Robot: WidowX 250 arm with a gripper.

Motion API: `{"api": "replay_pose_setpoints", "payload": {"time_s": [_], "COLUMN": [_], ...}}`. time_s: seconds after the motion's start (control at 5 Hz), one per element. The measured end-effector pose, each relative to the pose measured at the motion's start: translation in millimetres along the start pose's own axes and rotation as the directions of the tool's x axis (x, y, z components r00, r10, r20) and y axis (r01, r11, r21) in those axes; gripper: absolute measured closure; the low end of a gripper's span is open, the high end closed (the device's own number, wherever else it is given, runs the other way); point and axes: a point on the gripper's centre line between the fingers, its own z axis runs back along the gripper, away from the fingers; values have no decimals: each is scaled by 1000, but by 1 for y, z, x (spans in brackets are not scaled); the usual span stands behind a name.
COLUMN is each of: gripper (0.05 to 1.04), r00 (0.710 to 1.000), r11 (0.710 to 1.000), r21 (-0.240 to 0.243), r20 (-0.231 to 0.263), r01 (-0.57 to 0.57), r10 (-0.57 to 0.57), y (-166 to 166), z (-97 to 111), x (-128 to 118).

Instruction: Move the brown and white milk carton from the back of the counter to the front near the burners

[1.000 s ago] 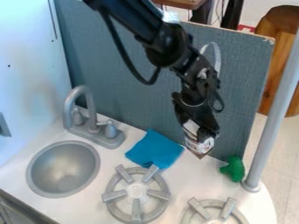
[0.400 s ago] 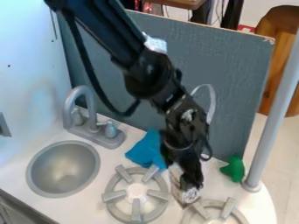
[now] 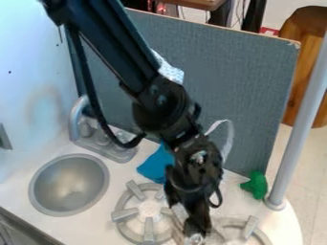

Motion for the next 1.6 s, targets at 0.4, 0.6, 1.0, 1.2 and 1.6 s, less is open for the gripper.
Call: {"api": "replay_pose_setpoints", "payload": {"time_s": [0.4,0.6,1.0,1.2,1.6], "gripper": [267,267,267,268,71], "r00": [1000,999,995,995,998], "r11": [999,999,1000,999,998], "r21": [47,36,23,24,60], "r20": [-2,-37,-102,-91,-65], "r01": [-8,0,22,39,20], "r10": [8,1,-19,-37,-16], "y": [3,-1,-11,-16,-17], "z": [-11,-30,-51,-57,-61], "x": [-14,-20,-26,-19,-13]}}
